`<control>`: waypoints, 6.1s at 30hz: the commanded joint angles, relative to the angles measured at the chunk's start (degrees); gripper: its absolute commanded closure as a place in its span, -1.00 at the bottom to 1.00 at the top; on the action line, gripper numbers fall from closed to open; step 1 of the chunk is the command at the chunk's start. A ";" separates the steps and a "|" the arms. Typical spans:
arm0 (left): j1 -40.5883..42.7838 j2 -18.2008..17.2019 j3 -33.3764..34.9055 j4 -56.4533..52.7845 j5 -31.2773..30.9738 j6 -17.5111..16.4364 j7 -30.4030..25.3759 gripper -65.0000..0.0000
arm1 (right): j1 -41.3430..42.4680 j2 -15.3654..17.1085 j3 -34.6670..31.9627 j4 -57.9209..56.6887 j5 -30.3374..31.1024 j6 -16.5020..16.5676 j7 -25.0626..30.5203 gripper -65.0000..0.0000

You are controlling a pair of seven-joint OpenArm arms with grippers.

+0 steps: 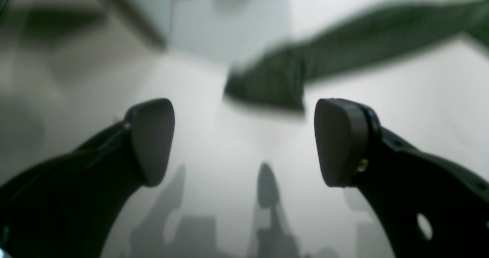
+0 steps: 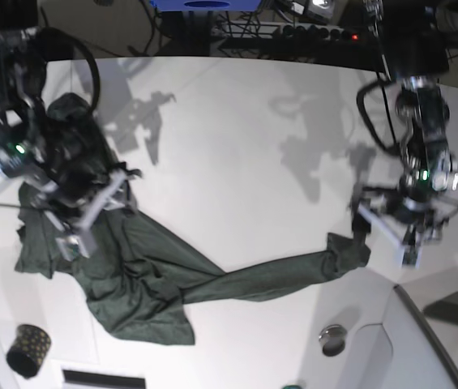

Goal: Layout the t-shirt on the table in an organized manner, then fold the t-shirt properly
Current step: 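Lower the shirt, release with the left gripper, and pull with the right gripper, then drag the shirt body with the right gripper toward the left gripper, then grasp opposite edges of the green shirt with both grippers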

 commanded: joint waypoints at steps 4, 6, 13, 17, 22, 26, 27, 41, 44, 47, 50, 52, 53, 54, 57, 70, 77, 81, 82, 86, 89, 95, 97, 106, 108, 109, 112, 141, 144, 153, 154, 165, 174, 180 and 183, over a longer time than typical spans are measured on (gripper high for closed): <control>6.86 -0.25 -2.45 5.39 -0.61 0.29 -1.85 -0.69 | 8.10 -0.53 -4.36 -12.16 -0.65 -0.06 3.97 0.03; 9.58 -0.25 -3.33 6.62 -0.61 0.29 -1.85 -0.69 | 10.83 -0.79 -6.65 -18.93 -3.37 -0.06 6.78 0.16; 11.78 -0.07 -6.67 6.71 -0.61 0.29 -1.85 -0.69 | 16.01 -3.69 -8.06 -35.20 -10.84 0.03 11.97 0.15; 11.78 -0.07 -6.85 6.62 -0.70 0.29 -1.85 -0.69 | 17.51 -3.69 -8.06 -39.15 -10.93 0.03 13.20 0.13; 11.52 0.01 -6.41 6.62 -0.70 0.29 -1.85 -0.69 | 17.68 -3.69 -8.14 -40.82 -10.93 0.03 14.25 0.28; 11.17 0.01 -6.41 6.53 -0.70 0.29 -1.85 -0.69 | 17.16 -3.69 -8.06 -39.50 -10.84 0.03 14.08 1.00; 11.08 0.01 -6.41 6.53 -0.70 0.29 -1.85 -0.69 | 16.28 -3.69 -8.06 -38.10 -10.84 0.03 13.99 0.97; 8.09 0.01 -6.32 0.82 -0.70 0.29 -1.85 -0.69 | 5.11 -3.78 -8.06 -9.44 -10.67 0.20 2.73 1.00; 7.21 0.01 -6.32 0.82 -0.70 0.29 -1.85 -0.69 | 0.36 -3.78 -8.41 -0.65 -10.67 0.46 -0.43 1.00; 6.51 0.01 -6.32 0.73 -0.70 0.29 -1.85 -0.69 | -5.61 -3.78 -8.58 8.06 -10.23 2.57 -1.05 1.00; 5.54 -0.07 -6.32 0.64 -0.61 0.29 -1.85 -0.69 | -10.89 -3.60 -8.76 12.45 -7.77 8.29 -3.33 1.00; 5.01 -0.07 -6.32 -0.24 -0.61 0.29 -1.85 -0.69 | -13.17 -3.25 -8.85 12.19 -6.27 10.75 -4.30 1.00; 4.84 -0.16 -6.32 -0.76 -0.61 0.29 -1.85 -0.69 | -13.88 -2.99 -8.85 11.05 -5.66 11.72 -4.56 1.00; 4.57 -0.16 -6.32 -1.12 -0.61 0.29 -1.85 -0.69 | -14.23 -2.28 -8.85 9.46 -5.30 12.51 -4.39 1.00; 4.13 -0.16 -6.32 -1.91 -0.61 0.29 -1.85 -0.69 | -14.14 -1.93 -8.50 2.96 -4.95 13.39 -4.21 0.99; 11.25 -3.77 -6.94 -1.64 -0.61 0.21 -3.79 -0.69 | -1.31 -6.24 -10.17 4.36 -5.48 2.66 -4.21 0.12; 17.23 -3.85 -6.94 -1.73 -0.61 0.21 -12.67 -0.69 | 13.81 -7.30 -22.83 -16.73 -5.48 -7.10 1.86 0.10; 17.32 -3.50 -6.94 -1.91 -0.61 0.21 -12.67 -0.69 | 17.95 -7.91 -28.10 -26.14 -5.39 -10.35 4.84 0.10; 17.32 -3.41 -6.94 -1.91 -0.61 0.21 -12.67 -0.69 | 18.47 -8.61 -28.36 -28.08 -5.39 -10.52 5.72 0.10; 17.23 -3.41 -6.94 -1.82 -0.61 0.21 -12.75 -0.69 | 20.32 -10.46 -28.72 -36.43 -5.39 -10.52 7.75 0.10; 17.14 -3.33 -6.58 -1.91 -0.61 0.21 -12.75 -0.69 | 21.02 -11.43 -28.80 -42.23 -5.39 -10.52 10.47 0.12; 17.06 -3.33 -6.85 -2.00 -0.61 0.21 -12.75 -0.69 | 20.06 -11.16 -28.80 -39.06 -5.04 -10.44 11.44 0.94; 16.97 -3.41 -6.94 -2.00 -0.61 0.21 -12.75 -0.69 | 18.30 -10.99 -28.80 -33.61 -5.04 -10.35 10.56 0.98; 16.79 -3.77 -6.94 -2.08 -0.61 0.21 -12.75 -0.69 | 13.81 -13.36 -28.80 -7.50 -5.04 -3.32 -2.01 0.99; 16.71 -3.77 -7.02 -2.08 -0.61 0.21 -12.75 -0.69 | 13.37 -14.86 -30.03 -5.31 -4.95 -0.24 -4.56 0.98; 16.62 -3.77 -7.02 -2.00 -0.61 0.21 -12.75 -0.69 | 13.11 -15.38 -31.00 -4.95 -4.95 0.73 -5.35 0.98; 14.95 -3.77 -7.02 -2.00 -0.61 0.21 -12.75 -0.69 | 12.94 -17.14 -36.19 -6.98 -4.95 1.08 -5.88 0.98; -4.83 12.67 27.00 -20.46 0.00 0.56 -13.11 -0.69 | 0.98 -0.79 19.46 -10.23 -5.48 0.82 1.94 0.03; -9.32 12.50 27.26 -31.80 0.00 1.61 -18.91 -0.69 | 4.76 -0.53 19.28 -13.92 -5.48 0.82 2.03 0.03; -16.88 6.34 27.00 -49.12 0.00 7.59 -26.20 -0.69 | 16.19 -3.16 17.35 -24.38 -19.28 0.82 2.38 0.03; -16.61 5.46 26.91 -47.89 0.00 7.59 -26.12 -0.69 | 17.42 -3.52 16.21 -26.14 -21.92 0.82 2.47 0.03; -16.09 0.54 26.82 -44.28 -0.61 7.59 -26.03 -0.69 | 28.58 -8.18 10.41 -44.08 -34.14 -4.37 7.57 0.03; -16.17 0.10 26.73 -44.19 -0.61 7.59 -26.03 -0.69 | 31.66 -10.11 10.58 -54.63 -37.83 -5.25 12.93 0.06; -16.17 0.01 26.73 -44.28 -0.61 7.59 -26.03 -0.69 | 31.05 -9.76 11.02 -53.39 -37.74 -5.25 14.08 1.00; -16.17 -0.07 26.73 -44.28 -0.61 7.59 -26.03 -0.69 | 27.09 -9.67 11.02 -44.78 -37.92 -5.25 13.28 0.97</control>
